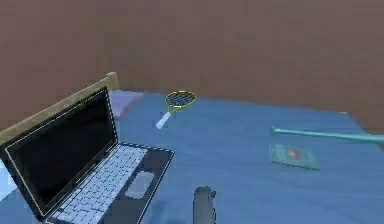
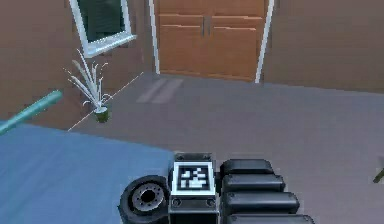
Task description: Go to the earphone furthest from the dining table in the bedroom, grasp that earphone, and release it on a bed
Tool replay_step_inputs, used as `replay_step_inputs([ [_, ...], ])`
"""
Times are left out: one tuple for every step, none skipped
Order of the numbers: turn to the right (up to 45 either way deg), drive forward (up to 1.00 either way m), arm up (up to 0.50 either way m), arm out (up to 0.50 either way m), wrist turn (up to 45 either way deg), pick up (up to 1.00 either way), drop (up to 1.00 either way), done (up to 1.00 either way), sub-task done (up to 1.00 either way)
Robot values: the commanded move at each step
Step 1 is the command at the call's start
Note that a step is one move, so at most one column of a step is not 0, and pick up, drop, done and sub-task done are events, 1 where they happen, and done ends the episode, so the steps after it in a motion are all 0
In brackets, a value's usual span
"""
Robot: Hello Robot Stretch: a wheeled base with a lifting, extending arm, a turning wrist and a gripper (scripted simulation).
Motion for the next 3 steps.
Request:
replay_step_inputs([
  [-45.0,0.0,0.0,0.0,0.0,0.0,0.0,0.0,0.0],
  [-21.0,0.0,0.0,0.0,0.0,0.0,0.0,0.0,0.0],
  [0.0,0.0,0.0,0.48,0.0,0.0,0.0,0.0,0.0],
])
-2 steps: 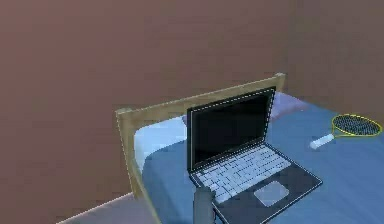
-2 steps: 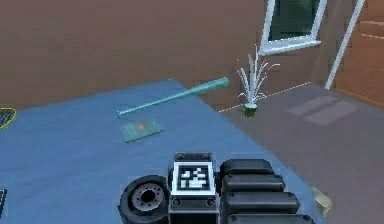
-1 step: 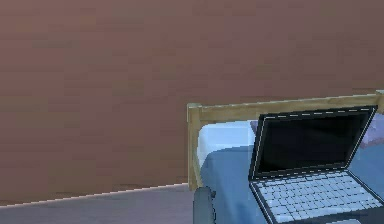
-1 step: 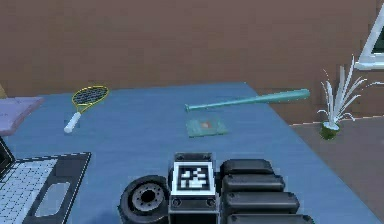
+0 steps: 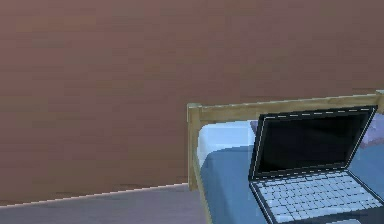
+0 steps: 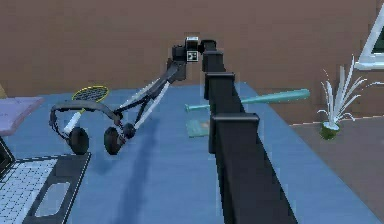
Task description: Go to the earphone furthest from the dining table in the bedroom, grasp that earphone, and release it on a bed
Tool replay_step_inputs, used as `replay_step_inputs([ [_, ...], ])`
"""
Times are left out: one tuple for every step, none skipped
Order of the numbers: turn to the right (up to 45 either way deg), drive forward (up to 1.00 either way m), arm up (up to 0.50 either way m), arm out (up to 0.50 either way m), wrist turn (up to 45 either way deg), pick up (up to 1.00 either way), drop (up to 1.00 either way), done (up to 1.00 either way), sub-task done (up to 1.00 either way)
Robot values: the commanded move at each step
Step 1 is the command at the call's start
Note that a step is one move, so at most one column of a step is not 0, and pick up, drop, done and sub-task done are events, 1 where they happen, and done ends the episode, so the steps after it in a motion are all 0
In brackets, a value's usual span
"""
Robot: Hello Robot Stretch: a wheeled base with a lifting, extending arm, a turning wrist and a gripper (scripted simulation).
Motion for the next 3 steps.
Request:
replay_step_inputs([
  [0.0,0.0,0.0,0.0,45.0,0.0,0.0,0.0,0.0],
  [0.0,0.0,0.0,0.0,15.0,0.0,0.0,0.0,0.0],
  [0.0,0.0,-0.14,0.0,0.0,0.0,0.0,0.0,0.0],
])
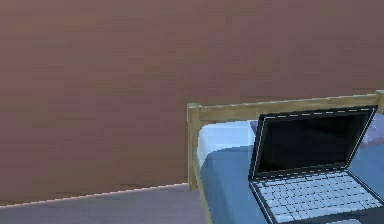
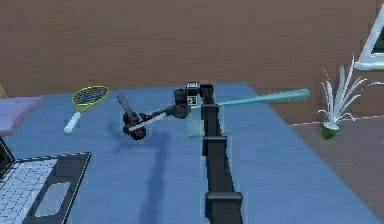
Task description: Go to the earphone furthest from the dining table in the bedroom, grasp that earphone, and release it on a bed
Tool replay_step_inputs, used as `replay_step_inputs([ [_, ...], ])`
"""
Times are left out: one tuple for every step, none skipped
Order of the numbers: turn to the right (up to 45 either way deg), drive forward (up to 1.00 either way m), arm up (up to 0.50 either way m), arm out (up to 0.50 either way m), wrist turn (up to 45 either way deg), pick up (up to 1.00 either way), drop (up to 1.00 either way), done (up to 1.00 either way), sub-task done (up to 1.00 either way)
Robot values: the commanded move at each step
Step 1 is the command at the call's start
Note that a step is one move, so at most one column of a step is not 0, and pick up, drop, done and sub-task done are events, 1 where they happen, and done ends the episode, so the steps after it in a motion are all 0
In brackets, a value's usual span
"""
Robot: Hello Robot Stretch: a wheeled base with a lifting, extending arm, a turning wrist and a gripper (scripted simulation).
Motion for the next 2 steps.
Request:
replay_step_inputs([
  [0.0,0.0,-0.32,0.0,0.0,0.0,0.0,0.0,0.0],
  [0.0,0.0,0.0,0.0,0.0,0.0,1.0,0.0,0.0],
])
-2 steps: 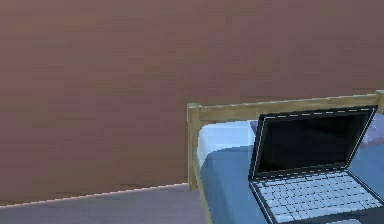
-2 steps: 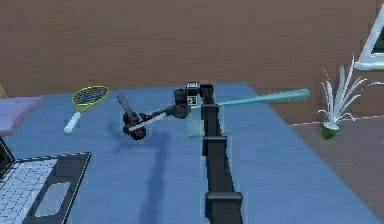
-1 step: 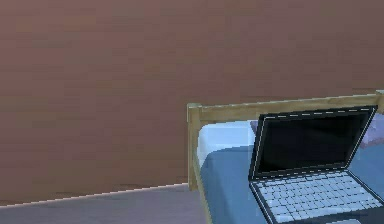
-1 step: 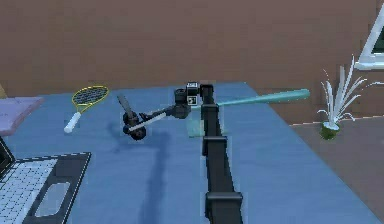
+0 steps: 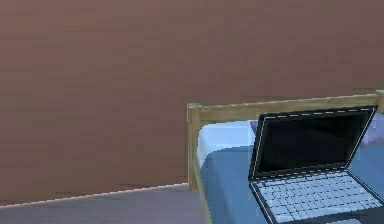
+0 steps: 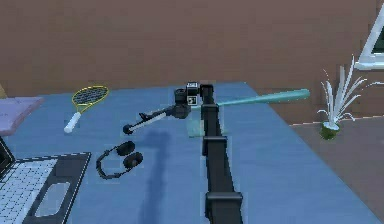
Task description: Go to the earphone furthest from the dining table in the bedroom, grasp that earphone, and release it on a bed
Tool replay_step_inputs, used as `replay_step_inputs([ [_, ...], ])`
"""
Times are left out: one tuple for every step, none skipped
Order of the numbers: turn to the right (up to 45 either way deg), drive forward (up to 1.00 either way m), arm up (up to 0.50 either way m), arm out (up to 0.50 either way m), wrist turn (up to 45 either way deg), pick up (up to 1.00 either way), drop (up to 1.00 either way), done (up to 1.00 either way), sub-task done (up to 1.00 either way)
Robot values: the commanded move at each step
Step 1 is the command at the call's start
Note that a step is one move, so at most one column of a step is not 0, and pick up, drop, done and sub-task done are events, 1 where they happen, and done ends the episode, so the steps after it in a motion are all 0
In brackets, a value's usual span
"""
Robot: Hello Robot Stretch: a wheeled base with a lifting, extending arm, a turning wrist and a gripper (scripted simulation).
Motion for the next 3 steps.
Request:
replay_step_inputs([
  [0.0,0.0,0.1,0.0,0.0,0.0,0.0,0.0,0.0],
  [0.0,0.0,0.0,-0.08,0.0,0.0,0.0,0.0,0.0],
  [0.0,0.0,0.0,0.0,0.0,0.0,0.0,1.0,0.0],
])
